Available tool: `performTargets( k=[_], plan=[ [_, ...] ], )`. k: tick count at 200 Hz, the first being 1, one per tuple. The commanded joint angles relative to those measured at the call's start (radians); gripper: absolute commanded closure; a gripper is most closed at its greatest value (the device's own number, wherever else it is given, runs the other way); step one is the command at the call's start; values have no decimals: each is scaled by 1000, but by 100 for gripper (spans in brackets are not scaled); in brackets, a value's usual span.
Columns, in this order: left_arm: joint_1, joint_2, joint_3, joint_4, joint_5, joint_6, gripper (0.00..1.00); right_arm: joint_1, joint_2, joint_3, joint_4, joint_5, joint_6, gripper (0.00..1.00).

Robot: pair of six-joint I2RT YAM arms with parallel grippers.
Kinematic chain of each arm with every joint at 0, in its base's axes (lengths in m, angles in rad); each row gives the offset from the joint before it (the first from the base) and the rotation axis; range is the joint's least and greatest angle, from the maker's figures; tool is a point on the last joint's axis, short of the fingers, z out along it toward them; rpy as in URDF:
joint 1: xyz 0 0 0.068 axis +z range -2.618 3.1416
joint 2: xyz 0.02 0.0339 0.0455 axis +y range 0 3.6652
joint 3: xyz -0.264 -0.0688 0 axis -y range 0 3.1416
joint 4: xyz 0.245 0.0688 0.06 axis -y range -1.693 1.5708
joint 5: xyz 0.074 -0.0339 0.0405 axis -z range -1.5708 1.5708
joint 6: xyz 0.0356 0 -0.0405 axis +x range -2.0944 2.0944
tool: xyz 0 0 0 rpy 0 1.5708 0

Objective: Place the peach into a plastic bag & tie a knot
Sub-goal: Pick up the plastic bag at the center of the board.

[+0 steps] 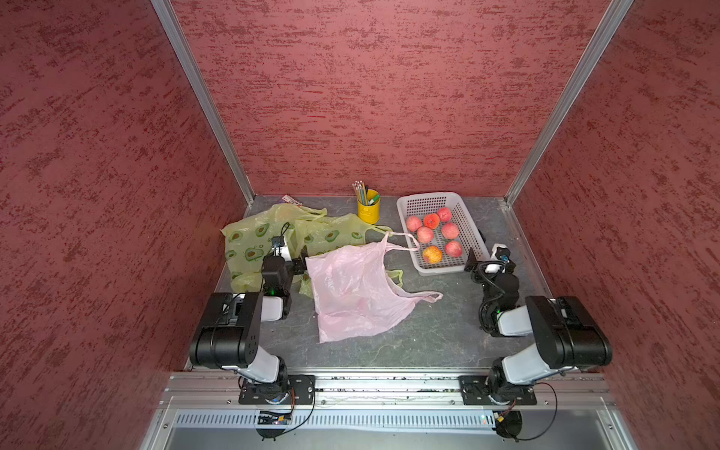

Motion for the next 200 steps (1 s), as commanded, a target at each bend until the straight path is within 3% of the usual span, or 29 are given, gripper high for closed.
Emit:
performTargets(
  k=[1,149,158,173,188,200],
  plan=[
    [4,-2,-3,4,9,11,0,-4,-2,11,12,-20,6,1],
    [7,-19,-8,7,2,7,0,-6,-2,11,13,-24,9,1],
    [4,-87,-2,-61,-58,-10,0,-5,-21,4,17,-4,9,1],
    [-10,-233,70,-343,-203,-73,0,-5,-155,-7,-76,35,26,1],
    [-18,-380,157,-634,-304,-219,0,-4,-313,7,-221,85,72,1],
    [-24,-479,209,-804,-332,-364,0,-5,-430,30,-359,179,188,1]
  ],
)
